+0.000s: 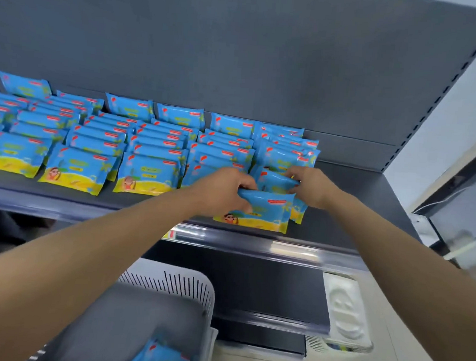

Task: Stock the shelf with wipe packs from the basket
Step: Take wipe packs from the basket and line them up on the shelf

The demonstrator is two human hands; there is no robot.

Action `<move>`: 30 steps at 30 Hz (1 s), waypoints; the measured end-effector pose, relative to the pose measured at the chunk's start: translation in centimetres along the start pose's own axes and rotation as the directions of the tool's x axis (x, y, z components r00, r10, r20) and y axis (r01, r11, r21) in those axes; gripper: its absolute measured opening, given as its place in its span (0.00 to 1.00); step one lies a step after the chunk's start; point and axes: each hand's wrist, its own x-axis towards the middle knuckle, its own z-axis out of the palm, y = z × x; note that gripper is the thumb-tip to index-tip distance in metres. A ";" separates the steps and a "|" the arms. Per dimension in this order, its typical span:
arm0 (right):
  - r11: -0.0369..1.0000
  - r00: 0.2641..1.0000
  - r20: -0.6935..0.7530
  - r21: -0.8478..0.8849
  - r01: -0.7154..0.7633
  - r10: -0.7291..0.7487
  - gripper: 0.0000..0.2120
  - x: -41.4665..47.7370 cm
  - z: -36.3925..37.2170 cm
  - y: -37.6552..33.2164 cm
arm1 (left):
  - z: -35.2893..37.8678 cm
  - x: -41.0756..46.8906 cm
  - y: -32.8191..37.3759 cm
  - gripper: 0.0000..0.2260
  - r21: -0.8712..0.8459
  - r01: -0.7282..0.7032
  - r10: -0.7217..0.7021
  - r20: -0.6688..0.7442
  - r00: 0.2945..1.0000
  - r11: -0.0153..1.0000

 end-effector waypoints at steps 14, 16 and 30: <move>0.986 0.983 -0.074 -0.018 0.168 -0.169 0.10 4.5 -1.5 2.8 | 3.4 7.6 -0.4 0.11 0.071 0.081 -0.076 -0.060 0.995 0.994; 0.979 0.975 -0.098 -0.034 0.199 -0.202 0.12 4.7 -1.5 2.9 | 3.6 8.4 -0.7 0.10 0.097 0.080 -0.072 -0.088 0.994 0.992; 0.971 0.955 -0.279 0.178 0.157 -0.103 0.13 1.4 -4.6 0.8 | 5.0 11.1 -1.4 0.25 0.515 0.044 0.026 -0.128 0.991 0.856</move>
